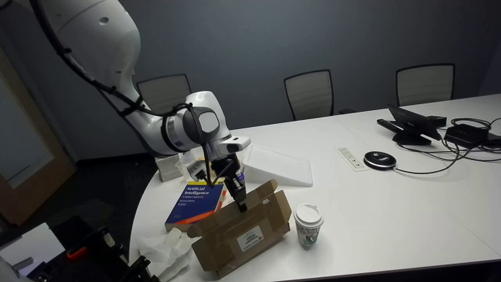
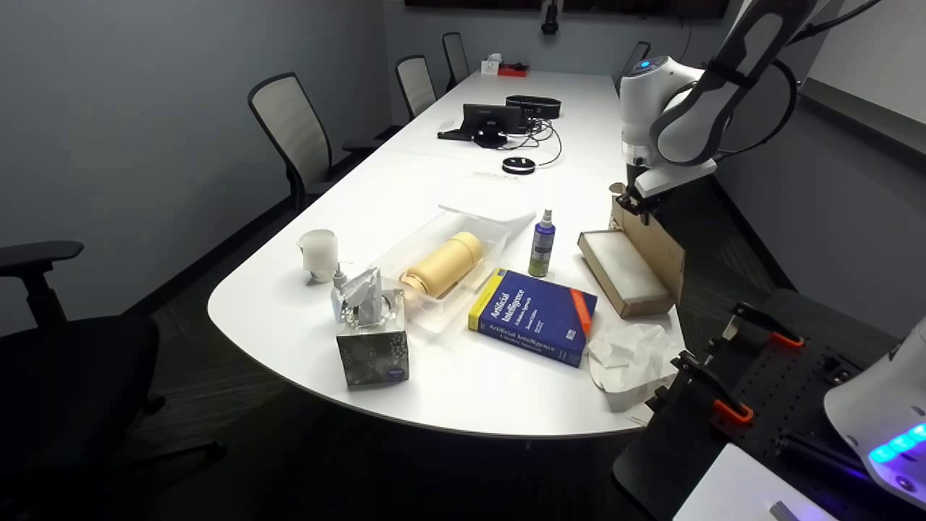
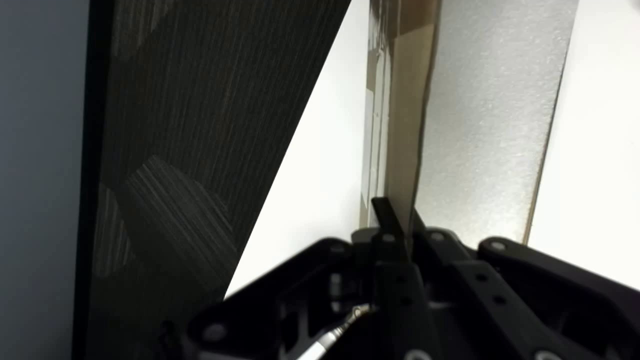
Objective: Open the box
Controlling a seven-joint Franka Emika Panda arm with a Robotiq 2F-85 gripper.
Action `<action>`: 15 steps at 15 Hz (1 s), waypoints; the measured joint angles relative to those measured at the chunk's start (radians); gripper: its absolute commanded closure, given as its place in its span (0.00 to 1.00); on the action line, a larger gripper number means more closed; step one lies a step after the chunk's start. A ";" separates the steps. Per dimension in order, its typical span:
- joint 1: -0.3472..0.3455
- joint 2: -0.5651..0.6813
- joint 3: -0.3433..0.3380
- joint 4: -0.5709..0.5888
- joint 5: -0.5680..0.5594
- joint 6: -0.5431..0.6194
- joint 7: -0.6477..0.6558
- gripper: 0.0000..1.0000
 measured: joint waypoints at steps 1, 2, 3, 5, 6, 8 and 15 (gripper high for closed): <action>-0.002 -0.013 0.000 -0.006 0.034 0.000 -0.045 0.99; -0.005 -0.026 0.000 -0.011 0.068 0.000 -0.090 0.99; -0.006 -0.038 0.000 -0.015 0.100 0.000 -0.131 0.99; -0.009 -0.059 0.000 -0.020 0.172 0.000 -0.217 0.99; -0.011 -0.068 0.000 -0.024 0.211 0.002 -0.263 0.99; -0.020 -0.080 0.001 -0.030 0.282 0.008 -0.350 0.99; -0.083 -0.083 0.013 -0.041 0.488 0.052 -0.613 0.99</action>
